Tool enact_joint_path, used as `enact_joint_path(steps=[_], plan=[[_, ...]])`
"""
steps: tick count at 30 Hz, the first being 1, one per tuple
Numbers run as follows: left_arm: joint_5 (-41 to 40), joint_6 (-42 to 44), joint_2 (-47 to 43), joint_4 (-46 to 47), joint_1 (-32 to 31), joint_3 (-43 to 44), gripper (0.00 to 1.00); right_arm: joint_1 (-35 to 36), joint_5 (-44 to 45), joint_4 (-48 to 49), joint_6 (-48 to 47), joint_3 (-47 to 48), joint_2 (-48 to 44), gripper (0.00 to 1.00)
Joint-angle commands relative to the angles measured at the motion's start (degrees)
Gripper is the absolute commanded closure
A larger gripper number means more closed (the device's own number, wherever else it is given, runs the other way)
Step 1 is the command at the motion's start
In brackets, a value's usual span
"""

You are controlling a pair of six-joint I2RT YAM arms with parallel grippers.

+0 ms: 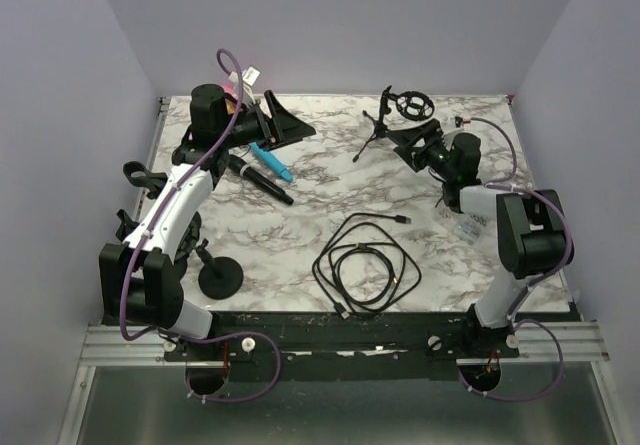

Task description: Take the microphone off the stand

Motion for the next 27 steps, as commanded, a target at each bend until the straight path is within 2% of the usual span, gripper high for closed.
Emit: enact_joint_path(steps=[1, 6, 11, 19, 27], plan=[[1.42, 0.36, -1.31, 1.2, -0.22, -0.51, 0.2, -0.12, 2.36, -15.53, -13.22, 2.86, -5.56, 0.18], [1.07, 1.08, -1.44, 0.43, -0.88, -0.25, 0.2, 0.56, 4.61, -24.74, -20.19, 2.98, -10.83, 0.18], [0.57, 2.18, -1.45, -0.64, -1.69, 0.19, 0.2, 1.78, 5.14, -29.46, -23.39, 1.19, -14.6, 0.17], [-1.52, 5.22, -1.92, -4.55, -2.72, 1.34, 0.2, 5.73, 6.58, -42.7, -30.91, 0.74, -22.84, 0.17], [-6.28, 11.06, -4.41, -9.62, -5.98, 2.93, 0.2, 6.13, 7.5, -55.17, -34.24, -3.17, -37.99, 0.12]])
